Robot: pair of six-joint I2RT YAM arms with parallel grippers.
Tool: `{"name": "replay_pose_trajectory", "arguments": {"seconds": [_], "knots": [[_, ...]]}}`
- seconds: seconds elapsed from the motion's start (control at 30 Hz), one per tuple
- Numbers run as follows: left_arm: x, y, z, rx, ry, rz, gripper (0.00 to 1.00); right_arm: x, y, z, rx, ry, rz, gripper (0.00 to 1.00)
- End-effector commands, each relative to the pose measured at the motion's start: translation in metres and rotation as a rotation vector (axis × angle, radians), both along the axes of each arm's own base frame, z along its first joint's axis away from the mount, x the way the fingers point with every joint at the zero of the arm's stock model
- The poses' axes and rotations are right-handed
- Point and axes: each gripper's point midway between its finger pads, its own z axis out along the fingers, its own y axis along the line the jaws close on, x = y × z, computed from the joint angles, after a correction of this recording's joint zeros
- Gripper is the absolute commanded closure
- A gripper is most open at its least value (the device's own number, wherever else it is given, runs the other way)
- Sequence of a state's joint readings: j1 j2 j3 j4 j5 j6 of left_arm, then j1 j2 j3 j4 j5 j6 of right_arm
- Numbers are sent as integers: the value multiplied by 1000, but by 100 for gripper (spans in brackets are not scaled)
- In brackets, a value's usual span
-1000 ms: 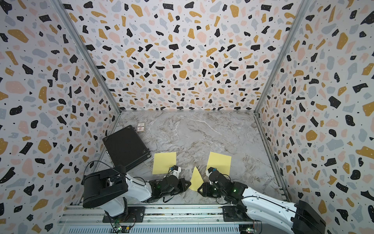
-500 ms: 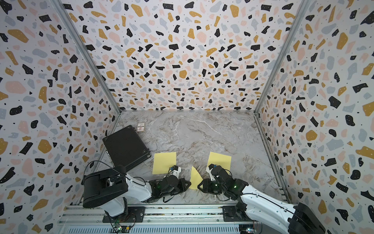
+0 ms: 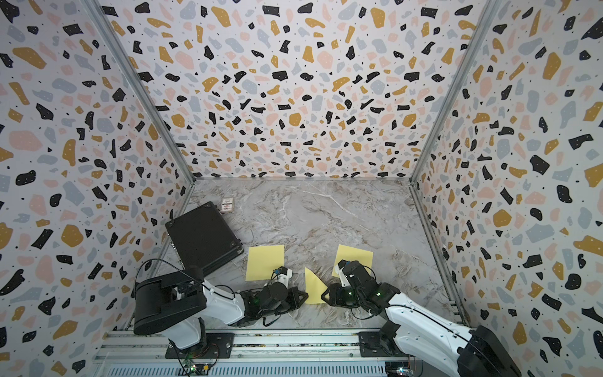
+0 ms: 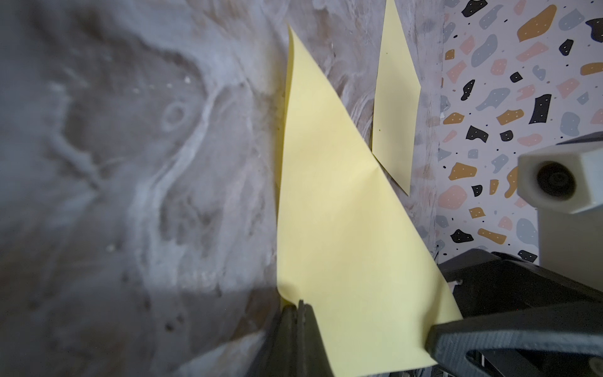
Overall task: Fold the square paper diagonally
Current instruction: Fold the paper at the center of the board.
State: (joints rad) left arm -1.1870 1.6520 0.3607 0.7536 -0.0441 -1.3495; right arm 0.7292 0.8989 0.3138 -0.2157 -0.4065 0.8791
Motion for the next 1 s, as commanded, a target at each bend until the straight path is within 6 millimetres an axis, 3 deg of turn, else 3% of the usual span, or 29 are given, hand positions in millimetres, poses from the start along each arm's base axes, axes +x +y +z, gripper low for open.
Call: {"name": "replay_pose_trajectory", "arguments": {"seconds": [0.0,0.23,0.3,0.37,0.47,0.53,0.97], "knots": [[-40,85,-90,427,166,-34,100,10,6,11,24,-53,25,65],[-40,84,-90,426,166,-38,100,14,14,21,58,-115,87,82],[-40,85,-90,425,166,-38,100,14,13,21,53,-124,100,82],[-41,84,-90,423,166,-39,100,12,13,23,42,-129,127,75],[-41,84,-90,421,165,-41,100,13,4,22,-23,-146,136,47],[-41,84,-90,420,164,-42,100,17,-1,22,-49,-162,132,37],[-41,83,-90,415,164,-48,100,28,6,15,-42,-122,205,41]]}}
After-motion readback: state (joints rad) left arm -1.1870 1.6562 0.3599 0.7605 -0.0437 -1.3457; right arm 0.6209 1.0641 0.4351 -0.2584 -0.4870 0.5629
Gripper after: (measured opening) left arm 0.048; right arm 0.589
